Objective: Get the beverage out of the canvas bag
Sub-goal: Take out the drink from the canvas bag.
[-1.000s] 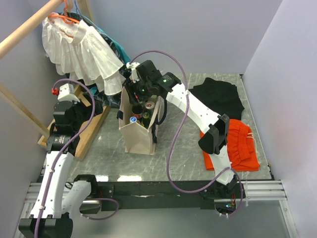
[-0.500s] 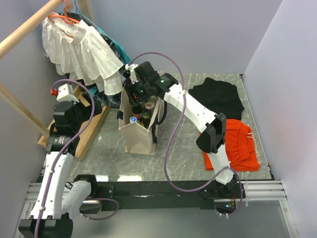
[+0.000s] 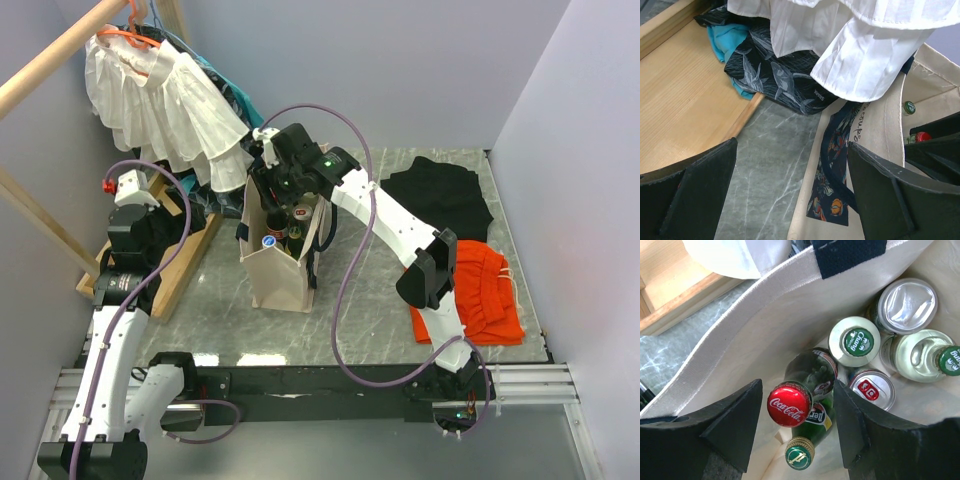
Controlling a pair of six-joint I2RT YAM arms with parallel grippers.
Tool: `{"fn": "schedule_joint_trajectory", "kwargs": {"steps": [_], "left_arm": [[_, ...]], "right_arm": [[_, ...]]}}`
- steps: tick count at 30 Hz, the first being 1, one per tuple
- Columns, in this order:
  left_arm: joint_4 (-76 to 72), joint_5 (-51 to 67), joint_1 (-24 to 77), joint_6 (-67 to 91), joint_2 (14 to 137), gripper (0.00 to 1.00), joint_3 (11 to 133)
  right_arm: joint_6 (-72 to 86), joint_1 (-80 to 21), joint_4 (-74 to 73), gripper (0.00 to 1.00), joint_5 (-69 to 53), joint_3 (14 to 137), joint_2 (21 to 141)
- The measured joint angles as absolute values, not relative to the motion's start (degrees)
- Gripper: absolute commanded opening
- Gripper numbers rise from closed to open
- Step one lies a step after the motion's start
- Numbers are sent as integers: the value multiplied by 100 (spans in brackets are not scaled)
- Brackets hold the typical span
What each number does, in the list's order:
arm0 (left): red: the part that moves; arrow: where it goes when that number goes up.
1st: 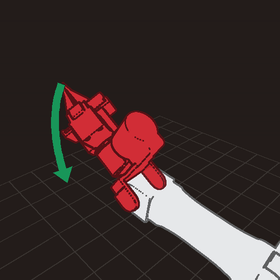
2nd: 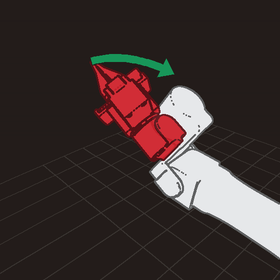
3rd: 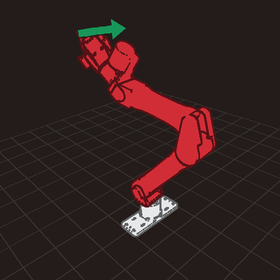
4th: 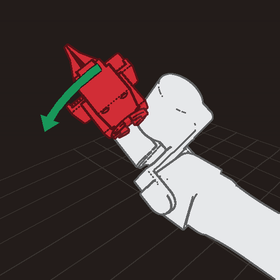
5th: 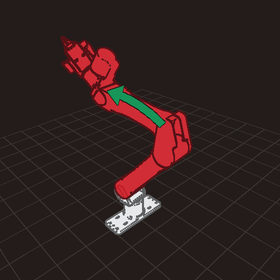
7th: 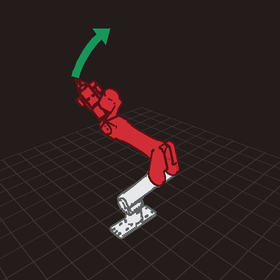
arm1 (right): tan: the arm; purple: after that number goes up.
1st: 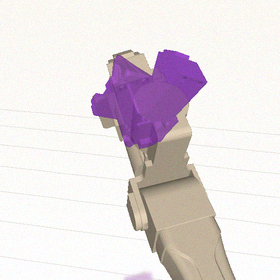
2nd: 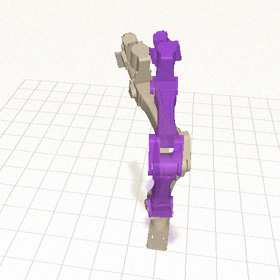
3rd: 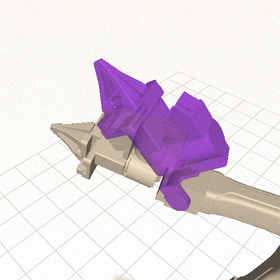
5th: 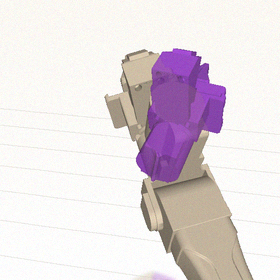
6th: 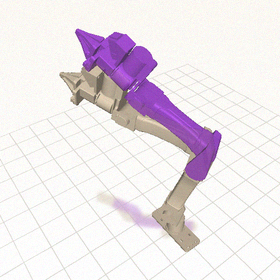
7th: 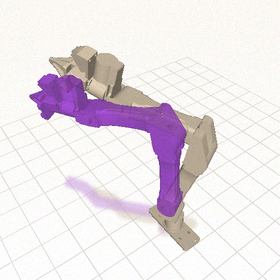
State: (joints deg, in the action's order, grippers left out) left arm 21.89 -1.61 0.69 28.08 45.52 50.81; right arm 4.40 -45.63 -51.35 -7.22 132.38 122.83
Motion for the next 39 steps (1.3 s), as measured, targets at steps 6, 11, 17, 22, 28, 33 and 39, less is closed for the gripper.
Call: {"fn": "schedule_joint_trajectory", "kwargs": {"steps": [6,11,17,22,28,33,39], "left_arm": [[2187,-163,67,2808,4552,96,5081],[2187,-176,67,2808,4552,96,5081],[2187,-187,67,2810,4552,96,5081],[2187,-204,67,2810,4552,96,5081],[2187,-248,69,2810,4547,96,5081],[2187,-248,69,2810,4515,96,5081],[2189,-248,67,2810,4508,96,5081]], "right_arm": [[440,-4563,-5057,64,-744,13244,12285],[440,-4563,-5057,64,-808,13244,12296],[440,-4563,-5078,62,-808,13275,12331],[438,-4563,-5063,56,-805,13319,12350],[438,-4563,-5065,56,-803,13319,12368],[438,-4563,-5068,56,-797,13319,12368],[436,-4563,-5098,52,-709,13319,12368]]}}
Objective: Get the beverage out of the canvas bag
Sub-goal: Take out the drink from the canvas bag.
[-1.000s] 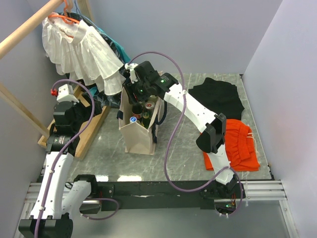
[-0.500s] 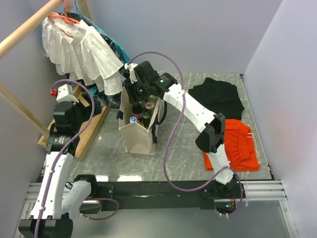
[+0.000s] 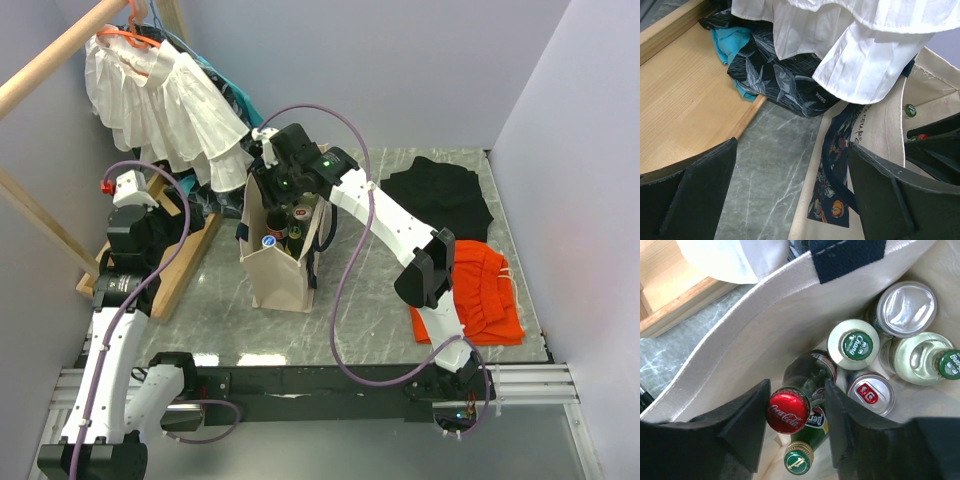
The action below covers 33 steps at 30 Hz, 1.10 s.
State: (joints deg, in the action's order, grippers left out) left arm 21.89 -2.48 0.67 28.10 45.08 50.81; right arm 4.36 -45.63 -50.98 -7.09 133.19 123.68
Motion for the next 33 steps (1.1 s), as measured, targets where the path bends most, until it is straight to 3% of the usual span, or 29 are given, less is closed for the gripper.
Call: {"fn": "schedule_joint_trajectory", "kwargs": {"steps": [6,10,13,19,33], "left_arm": [[2191,-248,67,2812,4469,96,5081],[2191,-246,67,2812,4451,96,5081],[2191,-246,69,2812,4447,96,5081],[2191,-248,69,2810,4447,96,5081],[2204,-248,67,2790,4458,96,5081]], "right_arm": [[438,-4565,-5146,51,-655,13319,12368],[434,-4578,-5144,43,-652,13319,12368],[370,-4578,-5135,20,-617,13319,12368],[309,-4578,-5129,0,-550,13340,12368],[276,-4578,-5151,0,-602,13356,12370]]}}
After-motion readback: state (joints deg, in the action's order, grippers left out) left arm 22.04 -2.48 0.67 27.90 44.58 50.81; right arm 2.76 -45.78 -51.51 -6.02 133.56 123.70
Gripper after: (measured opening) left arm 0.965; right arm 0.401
